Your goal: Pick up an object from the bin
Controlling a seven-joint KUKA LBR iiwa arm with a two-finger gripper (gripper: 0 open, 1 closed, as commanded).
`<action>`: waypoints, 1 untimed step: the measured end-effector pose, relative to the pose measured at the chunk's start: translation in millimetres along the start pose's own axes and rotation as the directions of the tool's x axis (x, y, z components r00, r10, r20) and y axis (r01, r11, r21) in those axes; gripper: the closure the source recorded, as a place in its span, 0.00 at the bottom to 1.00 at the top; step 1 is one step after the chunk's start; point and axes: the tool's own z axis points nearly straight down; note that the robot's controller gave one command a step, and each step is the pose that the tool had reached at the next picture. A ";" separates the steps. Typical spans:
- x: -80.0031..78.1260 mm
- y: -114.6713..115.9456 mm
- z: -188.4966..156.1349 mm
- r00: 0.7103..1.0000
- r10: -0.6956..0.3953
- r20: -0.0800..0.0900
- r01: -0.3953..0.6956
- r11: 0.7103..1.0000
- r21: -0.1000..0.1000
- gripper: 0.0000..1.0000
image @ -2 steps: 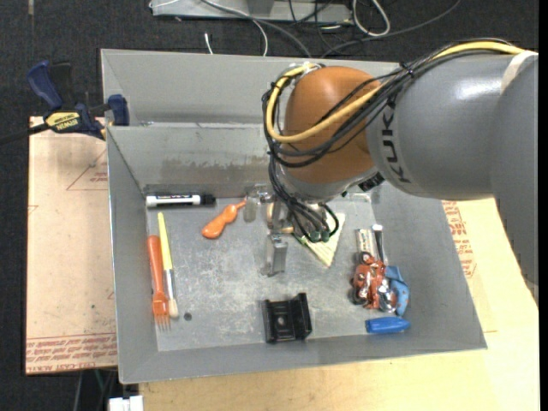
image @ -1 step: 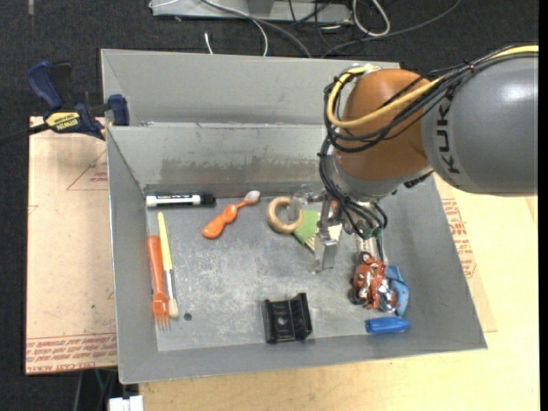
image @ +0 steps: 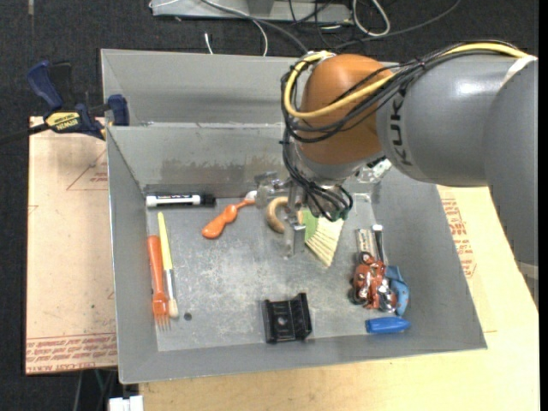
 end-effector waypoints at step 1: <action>-4.0 -40.3 37.5 0.997 0.073 0.002 -0.073 0.997 0.000 0.00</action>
Offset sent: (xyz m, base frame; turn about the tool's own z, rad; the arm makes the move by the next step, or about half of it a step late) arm 0.0214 -0.0907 -0.0673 0.1136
